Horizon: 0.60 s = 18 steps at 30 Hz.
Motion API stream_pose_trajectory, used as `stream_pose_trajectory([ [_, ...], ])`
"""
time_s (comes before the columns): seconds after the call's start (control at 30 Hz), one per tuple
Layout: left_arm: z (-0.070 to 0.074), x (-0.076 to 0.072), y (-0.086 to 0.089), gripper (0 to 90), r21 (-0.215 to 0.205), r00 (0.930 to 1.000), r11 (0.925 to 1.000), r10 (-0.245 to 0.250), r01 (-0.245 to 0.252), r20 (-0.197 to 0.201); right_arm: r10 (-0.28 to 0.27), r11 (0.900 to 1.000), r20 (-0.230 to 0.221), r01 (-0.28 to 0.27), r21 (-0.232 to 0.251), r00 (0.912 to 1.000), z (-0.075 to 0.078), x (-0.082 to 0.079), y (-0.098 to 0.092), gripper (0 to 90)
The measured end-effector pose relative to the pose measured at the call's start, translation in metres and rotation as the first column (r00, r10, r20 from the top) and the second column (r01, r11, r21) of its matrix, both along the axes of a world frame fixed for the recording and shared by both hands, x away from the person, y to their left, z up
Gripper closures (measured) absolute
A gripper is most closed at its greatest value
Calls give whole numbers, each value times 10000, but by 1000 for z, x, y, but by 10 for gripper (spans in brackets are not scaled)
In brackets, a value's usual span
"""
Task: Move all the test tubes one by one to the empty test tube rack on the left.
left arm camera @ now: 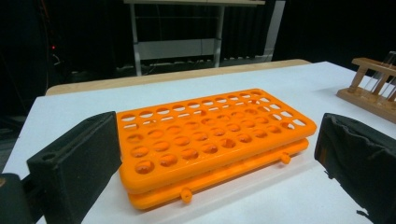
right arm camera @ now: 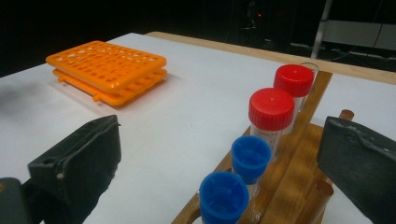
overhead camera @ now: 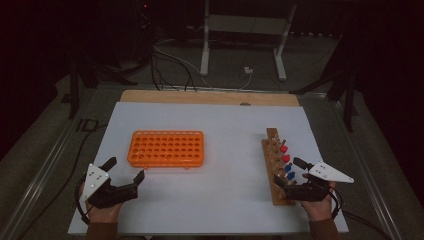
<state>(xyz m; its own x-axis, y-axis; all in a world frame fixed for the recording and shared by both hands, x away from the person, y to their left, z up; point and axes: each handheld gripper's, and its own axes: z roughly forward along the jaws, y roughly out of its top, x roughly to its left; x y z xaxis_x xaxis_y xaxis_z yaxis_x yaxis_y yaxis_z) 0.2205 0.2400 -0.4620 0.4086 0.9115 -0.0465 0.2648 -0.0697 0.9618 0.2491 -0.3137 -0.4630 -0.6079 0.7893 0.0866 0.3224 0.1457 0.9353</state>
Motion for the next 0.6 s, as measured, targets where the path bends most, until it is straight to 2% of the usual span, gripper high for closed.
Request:
stream_pose_trajectory([
  [0.4,-3,1,-3,9,16,9999,9999,-113,114,-93,83,10000,-24,-83,-53,10000,6,-1,-3,16],
  [0.6,-3,1,-4,9,65,9999,9999,-84,85,-118,512,9981,57,-510,-344,9987,15,-9,-6,127],
])
